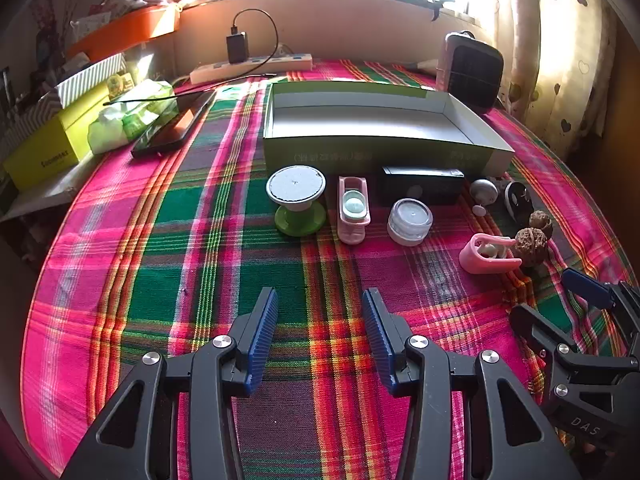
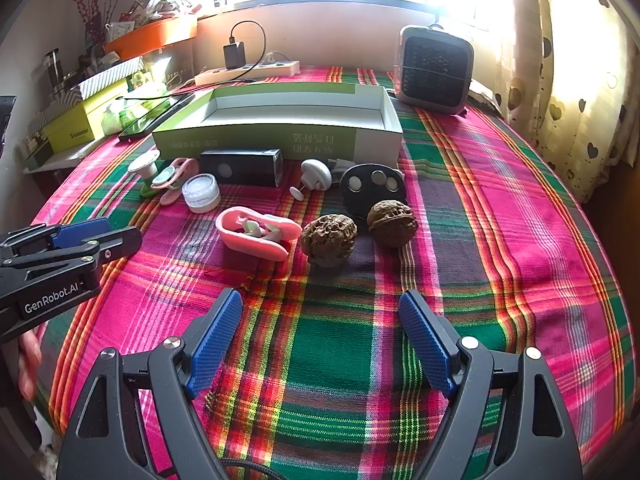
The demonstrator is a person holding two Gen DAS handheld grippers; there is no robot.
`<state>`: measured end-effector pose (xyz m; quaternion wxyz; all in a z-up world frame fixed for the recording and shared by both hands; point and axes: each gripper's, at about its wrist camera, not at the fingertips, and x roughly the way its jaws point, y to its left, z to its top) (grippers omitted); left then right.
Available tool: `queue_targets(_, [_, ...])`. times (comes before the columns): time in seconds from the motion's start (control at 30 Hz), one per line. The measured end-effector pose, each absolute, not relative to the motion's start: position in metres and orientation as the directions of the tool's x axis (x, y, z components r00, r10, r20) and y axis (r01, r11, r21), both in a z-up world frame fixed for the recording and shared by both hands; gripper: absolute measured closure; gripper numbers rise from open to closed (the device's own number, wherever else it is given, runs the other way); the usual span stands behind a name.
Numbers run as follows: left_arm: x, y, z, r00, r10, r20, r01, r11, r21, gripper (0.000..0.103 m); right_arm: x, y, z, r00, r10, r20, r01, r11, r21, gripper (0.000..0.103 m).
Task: Organize objects
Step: 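Move left tool toward green spool while right tool approaches pink clip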
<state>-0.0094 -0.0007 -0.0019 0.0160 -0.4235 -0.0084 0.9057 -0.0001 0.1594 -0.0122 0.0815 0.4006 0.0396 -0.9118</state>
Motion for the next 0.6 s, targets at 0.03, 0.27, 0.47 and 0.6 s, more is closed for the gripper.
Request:
queue_targets(0.03, [-0.01, -0.001, -0.001, -0.64, 0.034, -0.767, -0.025, -0.999, -0.024, 0.061, -0.001, 0.16, -0.012, -0.664, -0.121, -0.738, 0.186, -0.983, -0.006, 0.022])
queue_targets(0.27, [-0.014, -0.005, -0.002, -0.637, 0.062, -0.768, -0.062, -0.998, -0.029, 0.061, -0.002, 0.159, -0.011, -0.651, -0.161, -0.742, 0.237, -0.972, 0.004, 0.022])
queue_targets(0.47, [-0.015, -0.01, -0.001, -0.638, 0.089, -0.765, -0.084, -0.995, -0.046, 0.061, 0.002, 0.154, -0.007, -0.647, -0.232, -0.727, 0.313, -0.949, 0.024, 0.022])
queue_targets(0.6, [-0.016, -0.016, 0.0, -0.637, 0.111, -0.763, -0.089, -0.994, -0.07, 0.061, 0.001, 0.154, 0.0, -0.654, -0.276, -0.704, 0.34, -0.939, 0.052, 0.022])
